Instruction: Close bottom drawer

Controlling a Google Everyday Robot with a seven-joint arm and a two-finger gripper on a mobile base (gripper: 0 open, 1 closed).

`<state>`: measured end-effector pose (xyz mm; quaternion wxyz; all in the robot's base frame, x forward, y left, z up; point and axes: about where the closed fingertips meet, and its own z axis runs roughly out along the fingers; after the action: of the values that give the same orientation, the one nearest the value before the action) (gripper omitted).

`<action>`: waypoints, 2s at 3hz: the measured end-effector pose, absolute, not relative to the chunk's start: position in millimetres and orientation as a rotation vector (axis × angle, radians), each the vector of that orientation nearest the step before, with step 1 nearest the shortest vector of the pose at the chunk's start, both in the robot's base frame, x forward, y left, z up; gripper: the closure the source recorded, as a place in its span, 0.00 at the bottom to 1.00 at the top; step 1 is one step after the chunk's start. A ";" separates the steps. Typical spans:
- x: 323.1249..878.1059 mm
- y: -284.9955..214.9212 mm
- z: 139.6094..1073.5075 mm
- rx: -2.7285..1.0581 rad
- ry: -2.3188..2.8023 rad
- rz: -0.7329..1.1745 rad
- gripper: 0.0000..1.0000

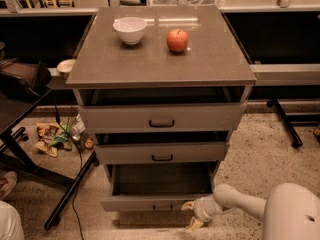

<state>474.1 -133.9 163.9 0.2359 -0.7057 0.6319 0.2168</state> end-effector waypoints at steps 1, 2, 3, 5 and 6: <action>504.4 -140.1 169.1 -1.924 1.719 0.547 0.64; 520.1 -143.1 170.3 -1.913 1.713 0.529 0.87; 543.6 -146.7 171.6 -1.888 1.708 0.509 0.84; 574.4 -152.2 168.9 -1.848 1.721 0.492 0.30; 572.6 -152.3 169.2 -1.848 1.721 0.492 0.07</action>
Offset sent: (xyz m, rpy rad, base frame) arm 0.0979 -0.0236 0.0135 0.0066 -0.1140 -0.0498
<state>572.6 -152.3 169.2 0.2804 -0.6894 0.6422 0.1835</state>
